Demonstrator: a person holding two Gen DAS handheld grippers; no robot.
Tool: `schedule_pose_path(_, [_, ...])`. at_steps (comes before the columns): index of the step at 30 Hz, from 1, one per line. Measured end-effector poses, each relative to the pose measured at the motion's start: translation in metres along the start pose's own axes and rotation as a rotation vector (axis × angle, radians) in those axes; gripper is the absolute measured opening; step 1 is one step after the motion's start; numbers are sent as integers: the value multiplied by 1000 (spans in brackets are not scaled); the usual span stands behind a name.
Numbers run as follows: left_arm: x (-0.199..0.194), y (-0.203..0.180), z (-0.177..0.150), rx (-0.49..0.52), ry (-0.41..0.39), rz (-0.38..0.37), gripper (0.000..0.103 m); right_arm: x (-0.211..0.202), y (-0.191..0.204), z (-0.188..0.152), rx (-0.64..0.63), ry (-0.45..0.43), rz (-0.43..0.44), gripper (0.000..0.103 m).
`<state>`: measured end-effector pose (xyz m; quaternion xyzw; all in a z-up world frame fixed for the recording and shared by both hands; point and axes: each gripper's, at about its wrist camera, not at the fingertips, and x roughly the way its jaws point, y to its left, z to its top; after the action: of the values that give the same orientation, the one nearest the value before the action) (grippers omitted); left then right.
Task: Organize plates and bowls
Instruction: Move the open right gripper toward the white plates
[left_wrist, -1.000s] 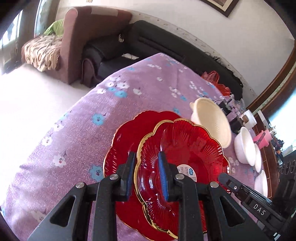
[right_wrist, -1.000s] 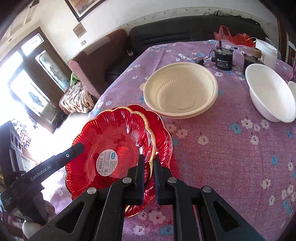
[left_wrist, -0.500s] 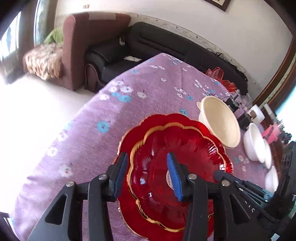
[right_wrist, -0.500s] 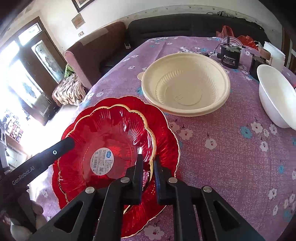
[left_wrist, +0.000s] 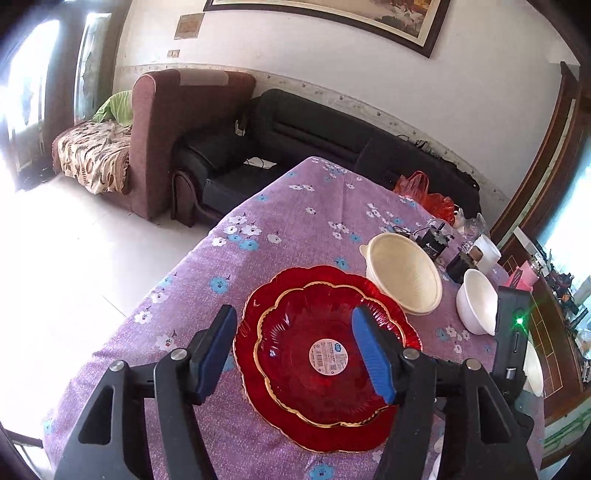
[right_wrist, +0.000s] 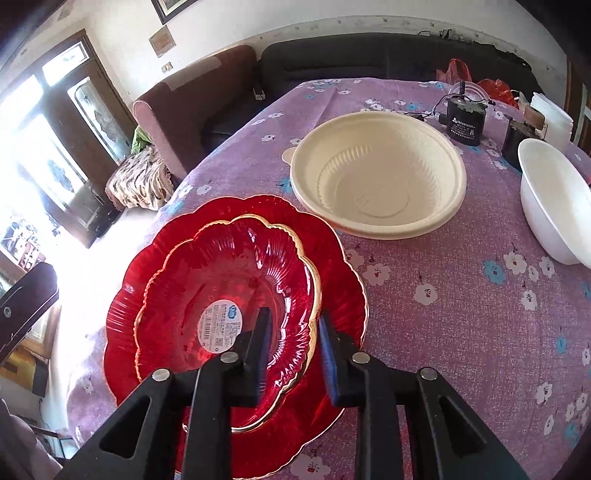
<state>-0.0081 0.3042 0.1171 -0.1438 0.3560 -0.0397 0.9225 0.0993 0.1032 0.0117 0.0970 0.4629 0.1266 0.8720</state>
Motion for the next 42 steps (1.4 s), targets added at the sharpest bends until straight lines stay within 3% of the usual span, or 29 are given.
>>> schedule_pose_path(4, [-14, -6, -3, -5, -24, -9, 71, -10, 3, -5, -3, -28, 13, 39])
schedule_pose_path(6, [-19, -7, -5, -9, -28, -11, 71, -15, 3, -5, -4, -49, 5, 57])
schedule_pose_path(11, [-26, -13, -10, -7, -30, -5, 71, -28, 11, 0, -73, -117, -75, 60])
schedule_pose_path(14, [-32, -19, -12, 6, -38, 9, 72, -58, 2, 2, -56, -194, -73, 60])
schedule_pose_path(20, [-42, -40, -18, 49, -67, 7, 80, -120, -63, -7, 51, -289, -125, 68])
schedule_pose_path(26, [-36, -70, -31, 77, -39, -42, 82, -148, -167, -39, 233, -275, -219, 67])
schedule_pose_path(30, [-20, -90, -41, 98, 8, -66, 82, -153, -223, -59, 369, -250, -219, 67])
schedule_pose_path(36, [3, -111, -43, 134, 62, -72, 82, -150, -236, -60, 393, -261, -195, 67])
schedule_pose_path(42, [13, -134, -28, 188, 53, -68, 82, -125, -253, -41, 490, -264, -120, 67])
